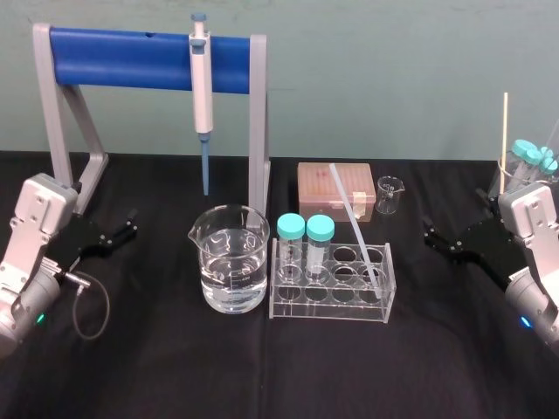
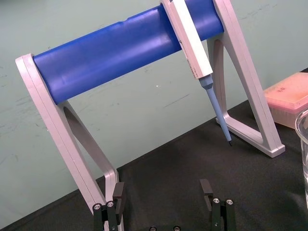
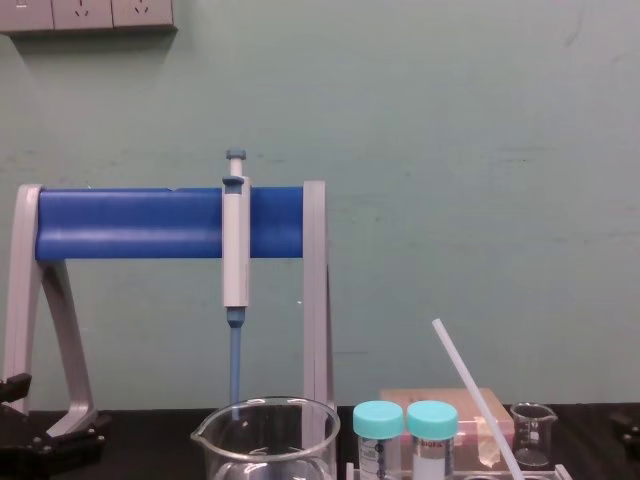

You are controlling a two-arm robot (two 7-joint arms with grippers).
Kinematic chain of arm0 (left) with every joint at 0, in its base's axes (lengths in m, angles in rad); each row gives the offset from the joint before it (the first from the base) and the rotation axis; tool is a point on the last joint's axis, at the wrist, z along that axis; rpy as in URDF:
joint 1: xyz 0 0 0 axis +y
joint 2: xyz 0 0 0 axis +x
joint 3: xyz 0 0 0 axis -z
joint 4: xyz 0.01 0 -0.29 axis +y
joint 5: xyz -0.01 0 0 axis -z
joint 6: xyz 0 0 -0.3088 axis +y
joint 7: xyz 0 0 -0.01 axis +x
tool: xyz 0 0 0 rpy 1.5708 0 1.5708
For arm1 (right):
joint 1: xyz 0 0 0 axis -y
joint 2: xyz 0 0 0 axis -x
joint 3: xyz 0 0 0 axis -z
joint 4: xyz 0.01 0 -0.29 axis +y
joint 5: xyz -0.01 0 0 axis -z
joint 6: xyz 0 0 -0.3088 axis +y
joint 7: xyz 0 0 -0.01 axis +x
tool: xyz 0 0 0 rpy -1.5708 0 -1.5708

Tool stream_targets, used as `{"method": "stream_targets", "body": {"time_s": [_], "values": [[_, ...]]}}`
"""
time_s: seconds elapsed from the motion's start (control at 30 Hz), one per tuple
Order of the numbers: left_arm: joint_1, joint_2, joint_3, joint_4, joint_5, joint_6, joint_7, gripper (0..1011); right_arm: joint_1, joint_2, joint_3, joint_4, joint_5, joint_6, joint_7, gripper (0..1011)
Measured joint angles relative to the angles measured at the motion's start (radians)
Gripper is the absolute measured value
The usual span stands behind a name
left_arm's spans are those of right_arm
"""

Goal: Pick up the stirring rod with one hand, then place it down.

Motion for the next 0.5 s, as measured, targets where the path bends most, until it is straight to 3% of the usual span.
{"method": "stream_targets", "body": {"time_s": [0.5], "values": [[0.0, 0.0, 0.0, 0.0, 0.0, 0.0, 0.0, 1001, 0.0, 0.0, 0.0, 0.0, 0.0, 0.0, 0.0, 1003]]}}
